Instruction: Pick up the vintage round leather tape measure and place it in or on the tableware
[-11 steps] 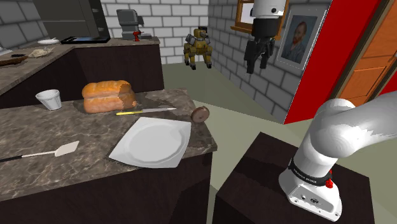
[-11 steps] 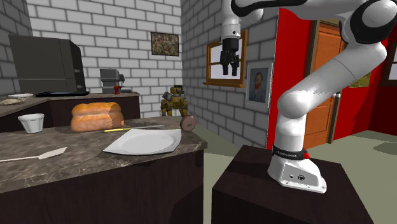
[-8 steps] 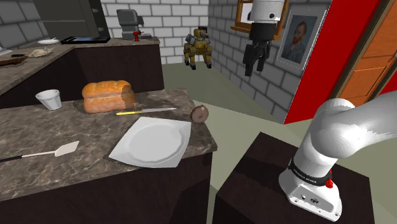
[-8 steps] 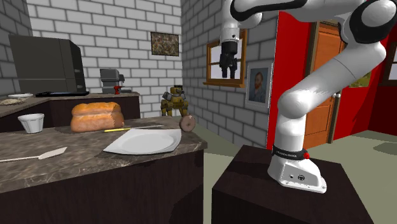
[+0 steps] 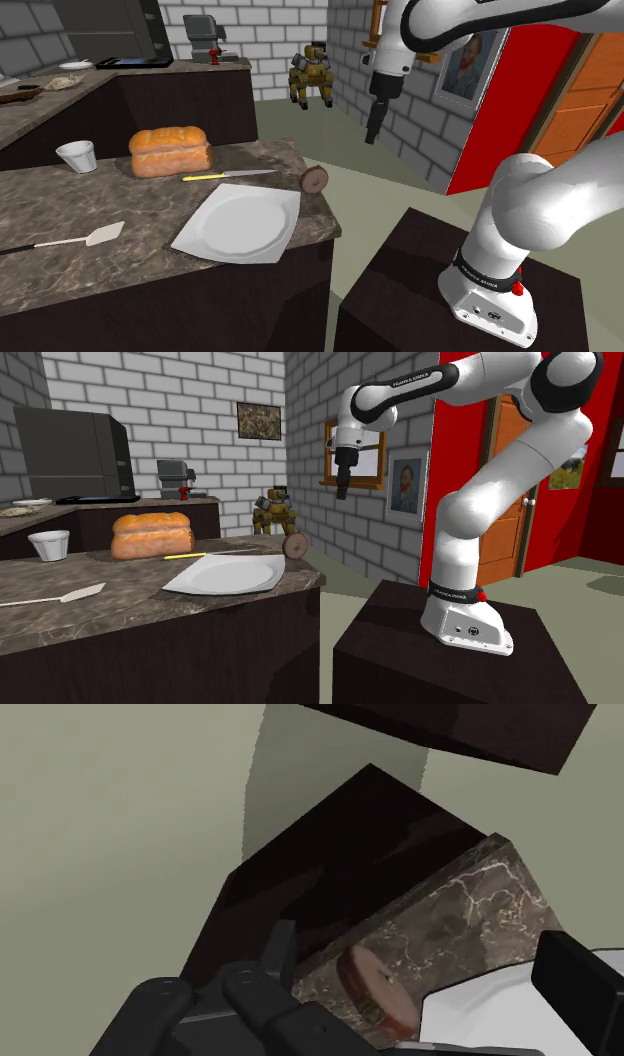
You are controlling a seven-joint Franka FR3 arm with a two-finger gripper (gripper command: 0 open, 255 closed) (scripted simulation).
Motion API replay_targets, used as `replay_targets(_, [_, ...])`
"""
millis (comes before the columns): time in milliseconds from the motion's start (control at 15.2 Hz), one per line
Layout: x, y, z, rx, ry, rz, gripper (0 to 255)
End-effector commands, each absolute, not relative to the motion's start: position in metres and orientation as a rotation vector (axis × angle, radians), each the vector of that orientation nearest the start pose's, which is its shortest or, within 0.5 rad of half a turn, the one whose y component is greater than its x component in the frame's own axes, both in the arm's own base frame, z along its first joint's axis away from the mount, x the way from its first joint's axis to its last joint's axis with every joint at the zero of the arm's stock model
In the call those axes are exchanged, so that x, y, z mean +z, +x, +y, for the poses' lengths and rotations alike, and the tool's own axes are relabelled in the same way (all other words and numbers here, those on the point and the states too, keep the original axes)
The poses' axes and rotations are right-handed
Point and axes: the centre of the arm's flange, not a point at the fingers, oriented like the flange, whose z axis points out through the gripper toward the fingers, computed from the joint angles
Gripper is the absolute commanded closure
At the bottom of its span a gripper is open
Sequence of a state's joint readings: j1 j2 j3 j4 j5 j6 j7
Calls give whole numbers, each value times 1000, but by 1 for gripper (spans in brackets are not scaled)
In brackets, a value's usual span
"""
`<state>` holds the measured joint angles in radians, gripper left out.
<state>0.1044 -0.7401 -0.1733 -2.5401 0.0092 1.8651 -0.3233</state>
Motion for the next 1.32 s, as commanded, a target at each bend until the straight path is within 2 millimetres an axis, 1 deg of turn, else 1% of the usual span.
replay_targets(0, [490,350,-32,-171,-2952,-593,0])
replay_targets(330, [442,391,-28,-276,-2818,-934,0])
replay_targets(726, [392,439,-9,-391,-2612,-1301,0])
replay_targets(1254, [354,445,2,-391,-2612,-1301,0])
